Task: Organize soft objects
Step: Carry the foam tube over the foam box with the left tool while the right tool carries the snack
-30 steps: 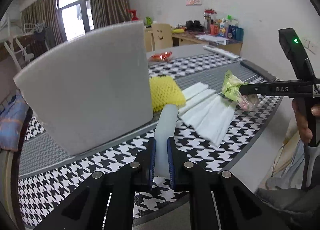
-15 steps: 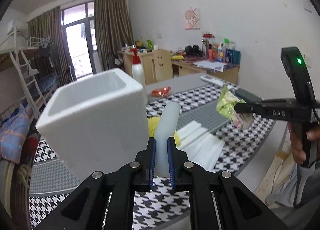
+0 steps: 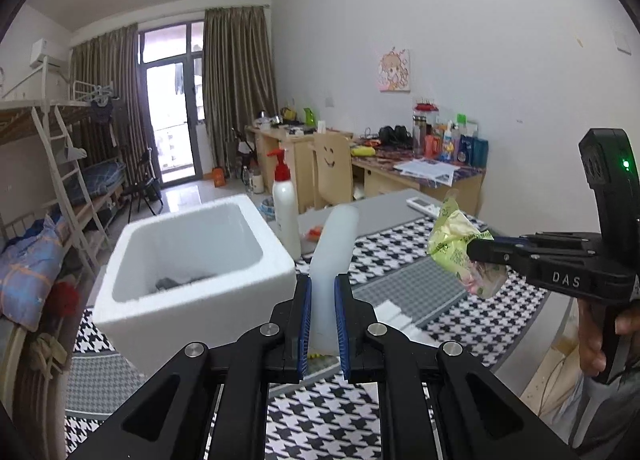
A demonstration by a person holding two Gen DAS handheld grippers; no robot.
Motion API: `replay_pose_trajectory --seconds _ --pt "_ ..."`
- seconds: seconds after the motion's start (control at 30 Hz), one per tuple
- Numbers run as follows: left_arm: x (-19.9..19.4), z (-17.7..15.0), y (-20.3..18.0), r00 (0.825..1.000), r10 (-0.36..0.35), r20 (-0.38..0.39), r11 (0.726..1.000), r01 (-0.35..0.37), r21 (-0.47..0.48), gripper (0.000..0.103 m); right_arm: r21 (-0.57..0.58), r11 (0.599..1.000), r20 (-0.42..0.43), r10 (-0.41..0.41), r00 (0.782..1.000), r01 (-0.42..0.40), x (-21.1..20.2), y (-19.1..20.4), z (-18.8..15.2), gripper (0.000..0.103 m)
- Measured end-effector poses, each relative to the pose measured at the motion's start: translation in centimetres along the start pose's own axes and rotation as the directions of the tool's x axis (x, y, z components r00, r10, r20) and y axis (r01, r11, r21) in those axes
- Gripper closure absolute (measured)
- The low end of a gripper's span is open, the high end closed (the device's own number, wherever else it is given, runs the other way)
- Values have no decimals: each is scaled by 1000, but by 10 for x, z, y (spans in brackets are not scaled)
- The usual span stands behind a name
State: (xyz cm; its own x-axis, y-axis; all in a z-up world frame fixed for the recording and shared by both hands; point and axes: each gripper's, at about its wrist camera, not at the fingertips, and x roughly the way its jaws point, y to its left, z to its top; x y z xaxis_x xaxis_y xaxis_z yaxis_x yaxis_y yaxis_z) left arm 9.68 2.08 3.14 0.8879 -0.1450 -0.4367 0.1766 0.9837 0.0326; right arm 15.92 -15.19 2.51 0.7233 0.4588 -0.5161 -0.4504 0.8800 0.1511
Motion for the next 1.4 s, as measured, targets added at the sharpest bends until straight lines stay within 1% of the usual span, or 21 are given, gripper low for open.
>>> replay_pose_trajectory --seconds 0.47,0.57,0.67,0.93,1.13,1.4 --pt "-7 24 4 998 34 60 999 -33 -17 90 -22 1000 47 17 999 -16 -3 8 18 90" --pt "-8 27 6 996 55 75 998 -53 -19 90 -31 999 53 22 998 -21 -2 12 22 90" --pt "-8 30 13 994 78 81 996 -75 -40 90 -43 999 56 34 998 -32 -1 17 25 90" --pt "-11 34 29 986 137 93 989 -131 -68 90 -71 994 59 82 995 -77 11 30 36 90" --pt "-13 34 43 977 192 94 979 -184 -89 90 -92 989 51 121 991 -115 24 42 43 90" --pt "-13 33 62 967 241 85 966 -231 -116 90 -118 981 33 162 986 -157 41 58 52 90"
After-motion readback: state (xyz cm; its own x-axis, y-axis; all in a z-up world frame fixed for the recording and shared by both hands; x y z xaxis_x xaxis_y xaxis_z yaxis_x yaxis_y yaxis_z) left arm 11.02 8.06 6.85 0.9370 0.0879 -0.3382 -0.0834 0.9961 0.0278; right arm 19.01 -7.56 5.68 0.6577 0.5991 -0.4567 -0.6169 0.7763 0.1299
